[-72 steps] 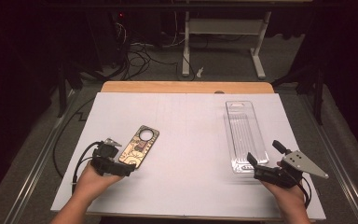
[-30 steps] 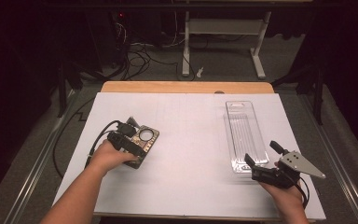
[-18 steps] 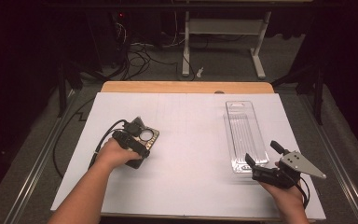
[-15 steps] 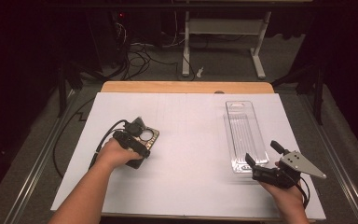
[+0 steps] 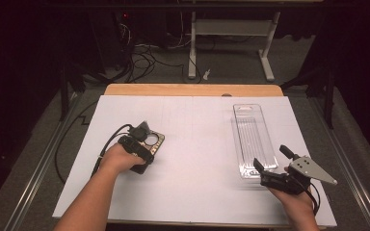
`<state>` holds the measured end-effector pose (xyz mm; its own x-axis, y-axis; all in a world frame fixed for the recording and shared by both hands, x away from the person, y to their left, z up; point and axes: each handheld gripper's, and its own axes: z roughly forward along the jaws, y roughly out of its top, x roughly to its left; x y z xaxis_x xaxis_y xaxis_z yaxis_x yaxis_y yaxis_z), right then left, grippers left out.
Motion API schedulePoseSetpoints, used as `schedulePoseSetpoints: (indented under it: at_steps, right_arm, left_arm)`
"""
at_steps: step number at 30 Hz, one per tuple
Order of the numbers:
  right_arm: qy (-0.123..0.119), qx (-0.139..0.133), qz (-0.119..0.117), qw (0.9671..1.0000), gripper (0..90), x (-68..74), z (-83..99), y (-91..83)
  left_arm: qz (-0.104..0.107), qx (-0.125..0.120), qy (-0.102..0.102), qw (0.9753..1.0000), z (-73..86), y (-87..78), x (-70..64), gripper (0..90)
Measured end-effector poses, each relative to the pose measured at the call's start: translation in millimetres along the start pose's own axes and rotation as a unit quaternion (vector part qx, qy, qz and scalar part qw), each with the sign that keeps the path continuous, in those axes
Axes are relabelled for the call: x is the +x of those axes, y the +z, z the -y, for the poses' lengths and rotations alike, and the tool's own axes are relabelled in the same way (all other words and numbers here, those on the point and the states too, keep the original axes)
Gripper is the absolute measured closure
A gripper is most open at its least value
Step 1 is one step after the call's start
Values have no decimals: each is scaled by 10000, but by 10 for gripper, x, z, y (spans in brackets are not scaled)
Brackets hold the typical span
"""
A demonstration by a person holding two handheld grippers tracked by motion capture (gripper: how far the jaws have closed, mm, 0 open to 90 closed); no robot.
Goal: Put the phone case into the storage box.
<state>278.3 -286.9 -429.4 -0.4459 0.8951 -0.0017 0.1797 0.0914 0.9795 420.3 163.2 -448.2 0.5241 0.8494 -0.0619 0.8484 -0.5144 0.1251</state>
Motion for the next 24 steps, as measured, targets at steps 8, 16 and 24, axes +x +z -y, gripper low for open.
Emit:
schedulePoseSetpoints:
  at_steps: [8, 16, 24]
  right_arm:
    - [-19, -9, -1, 10000, 7, 9, -3, -1]
    - [-32, -6, 3, 10000, 8, 14, -5, -1]
    - [-34, -24, 10, 10000, 9, 19, -9, -6]
  left_arm:
    - [-42, 69, -56, 10000, -24, 36, -25, 49]
    - [-26, 16, -55, 10000, -8, 33, -20, 67]
    - [-2, -80, 4, 10000, 14, 19, -19, 107]
